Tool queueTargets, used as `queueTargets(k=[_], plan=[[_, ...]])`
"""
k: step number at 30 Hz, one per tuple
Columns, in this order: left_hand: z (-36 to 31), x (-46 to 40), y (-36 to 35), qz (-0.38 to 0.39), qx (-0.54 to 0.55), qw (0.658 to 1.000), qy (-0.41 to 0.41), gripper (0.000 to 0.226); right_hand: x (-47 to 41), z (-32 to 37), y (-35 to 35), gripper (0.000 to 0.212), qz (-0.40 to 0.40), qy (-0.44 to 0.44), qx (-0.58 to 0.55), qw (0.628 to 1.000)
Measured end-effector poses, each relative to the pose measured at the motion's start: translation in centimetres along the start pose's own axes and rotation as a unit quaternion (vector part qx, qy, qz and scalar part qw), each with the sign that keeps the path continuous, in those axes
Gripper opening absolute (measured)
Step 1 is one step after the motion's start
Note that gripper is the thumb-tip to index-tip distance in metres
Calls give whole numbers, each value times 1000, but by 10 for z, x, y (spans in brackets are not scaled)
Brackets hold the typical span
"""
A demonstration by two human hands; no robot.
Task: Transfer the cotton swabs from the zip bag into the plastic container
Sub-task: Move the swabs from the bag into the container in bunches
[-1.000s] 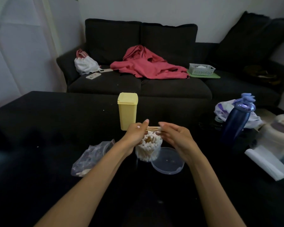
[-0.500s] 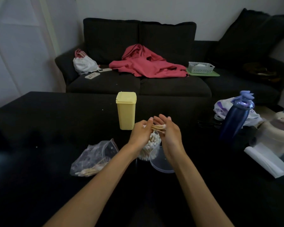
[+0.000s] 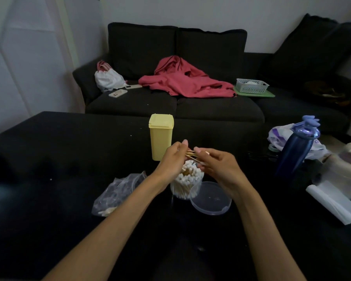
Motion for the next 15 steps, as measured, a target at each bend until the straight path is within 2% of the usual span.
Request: queueTargets(k=[4,8,12,15], plan=[[-3,4,-1,27,5,999,-30,38,4,-4,-5,39,42,-73,-90,992],[-5,6,0,34,34,996,-73,38,7,-1,-10,51,80,-82,-109,988],[-4,2,7,-4,22,996,-85,35,4,1,-12,24,63,-49,-59,995],[0,-2,13,-54,-27,994,-90,38,0,-3,-9,14,18,-44,-55,997]])
Point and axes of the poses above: each hand's wrist, its own x-axis away from the middle knuckle, its own y-axis out of the back of the hand, z = x × y, the point moved 8 cm from there along -x, towards the middle knuckle
